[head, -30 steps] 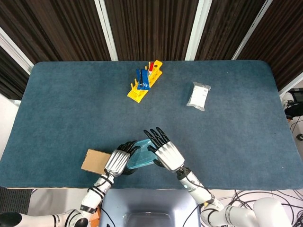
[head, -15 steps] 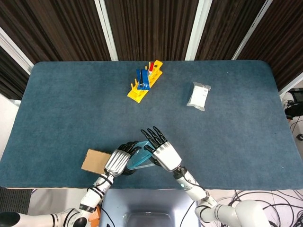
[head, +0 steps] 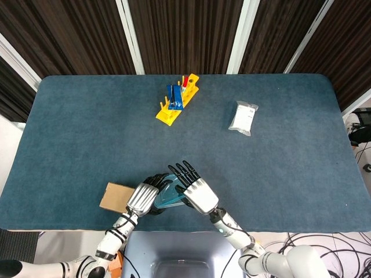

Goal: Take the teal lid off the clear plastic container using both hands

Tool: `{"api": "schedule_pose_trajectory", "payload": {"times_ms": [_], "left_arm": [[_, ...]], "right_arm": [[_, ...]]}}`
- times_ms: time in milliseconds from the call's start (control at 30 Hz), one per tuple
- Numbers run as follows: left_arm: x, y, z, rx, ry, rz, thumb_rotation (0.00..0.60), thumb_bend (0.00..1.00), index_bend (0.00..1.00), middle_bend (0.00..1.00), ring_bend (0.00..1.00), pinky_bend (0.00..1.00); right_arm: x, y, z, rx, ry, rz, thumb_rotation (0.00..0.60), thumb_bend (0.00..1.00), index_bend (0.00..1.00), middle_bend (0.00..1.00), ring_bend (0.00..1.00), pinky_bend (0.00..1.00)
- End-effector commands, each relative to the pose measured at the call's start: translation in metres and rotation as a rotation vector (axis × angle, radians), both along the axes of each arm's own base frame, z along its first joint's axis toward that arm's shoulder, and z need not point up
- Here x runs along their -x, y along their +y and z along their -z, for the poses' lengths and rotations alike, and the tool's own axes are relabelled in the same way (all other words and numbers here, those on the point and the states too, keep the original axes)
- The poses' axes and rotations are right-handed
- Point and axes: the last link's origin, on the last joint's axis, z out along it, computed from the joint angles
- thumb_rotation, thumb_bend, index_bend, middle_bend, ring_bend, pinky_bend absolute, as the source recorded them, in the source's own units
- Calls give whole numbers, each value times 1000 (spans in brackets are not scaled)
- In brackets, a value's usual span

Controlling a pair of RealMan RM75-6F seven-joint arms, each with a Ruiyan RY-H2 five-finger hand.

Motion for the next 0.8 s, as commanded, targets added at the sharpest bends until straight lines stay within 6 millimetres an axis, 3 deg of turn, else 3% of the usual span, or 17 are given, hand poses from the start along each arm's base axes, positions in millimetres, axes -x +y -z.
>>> {"api": "schedule_pose_trajectory", "payload": {"times_ms": [33,133,333,433,533,800], "left_arm": [[-1,0,-1,-2,-2,2,600,296,587,507,313,420],[-2,0,-2,-5,-4,3,600,296,586,507,314,420],[-3,1,-5,-12,-30,14,600,296,511,445,296,385],[-5,2,-9,-14,-85,11,600,295,206,191,121,227],[-8,5,-14,-33,-149,19,600,293,20,45,7,122],[-5,15,-24,-52,-203,5,600,289,0,0,0,93]], "right_arm": [[3,1,0,-6,14,5,600,493,738,75,0,0],[5,1,0,-10,26,3,600,522,810,117,0,0],[4,3,-10,-5,3,-28,600,543,822,131,0,0],[4,6,-17,4,4,-56,600,543,822,134,0,0],[6,9,-24,10,1,-78,600,544,822,134,0,0],[15,14,-43,18,9,-99,600,544,822,135,0,0]]}}
